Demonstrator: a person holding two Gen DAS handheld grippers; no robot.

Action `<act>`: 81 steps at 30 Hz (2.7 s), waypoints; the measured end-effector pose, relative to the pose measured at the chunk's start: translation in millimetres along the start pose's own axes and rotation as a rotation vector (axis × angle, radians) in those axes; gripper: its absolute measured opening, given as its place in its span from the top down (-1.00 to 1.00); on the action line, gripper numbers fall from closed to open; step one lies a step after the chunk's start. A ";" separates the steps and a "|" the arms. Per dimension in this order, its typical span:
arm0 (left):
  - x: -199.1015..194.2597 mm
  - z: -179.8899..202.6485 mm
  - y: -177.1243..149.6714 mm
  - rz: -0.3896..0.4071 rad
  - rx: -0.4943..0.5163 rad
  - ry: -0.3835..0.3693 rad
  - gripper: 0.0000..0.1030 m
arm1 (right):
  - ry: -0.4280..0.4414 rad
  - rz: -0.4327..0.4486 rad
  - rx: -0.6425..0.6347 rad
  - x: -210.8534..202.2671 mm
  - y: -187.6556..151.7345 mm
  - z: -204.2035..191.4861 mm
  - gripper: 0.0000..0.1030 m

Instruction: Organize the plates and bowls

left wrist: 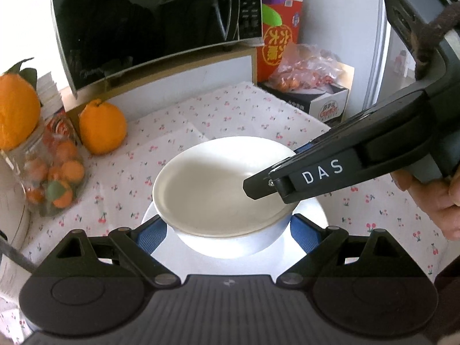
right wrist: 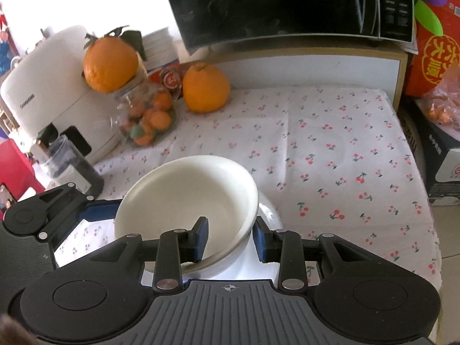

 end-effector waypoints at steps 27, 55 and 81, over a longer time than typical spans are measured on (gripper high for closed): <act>-0.6 -8.8 -18.3 -0.090 -0.003 0.010 -0.89 | 0.042 -0.038 -0.050 1.4 -5.8 -13.8 -0.21; -93.8 -32.4 -14.6 -0.076 -0.398 0.210 -0.99 | -0.078 -0.007 0.018 -94.8 -9.6 -36.8 -0.88; -89.0 -17.2 -38.9 -0.134 -0.401 0.426 -0.99 | -0.184 -0.120 -0.108 -84.7 -44.5 -52.2 -0.97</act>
Point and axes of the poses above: each gripper's, at about its wrist camera, not at the fingertips, and x roughly the way its jaws point, z to its right, y to its top, the point moved 4 cm from there along x, roughly the way its jaws point, and after that the axes turned 14 degrees about -x, right-handed, at the moved point
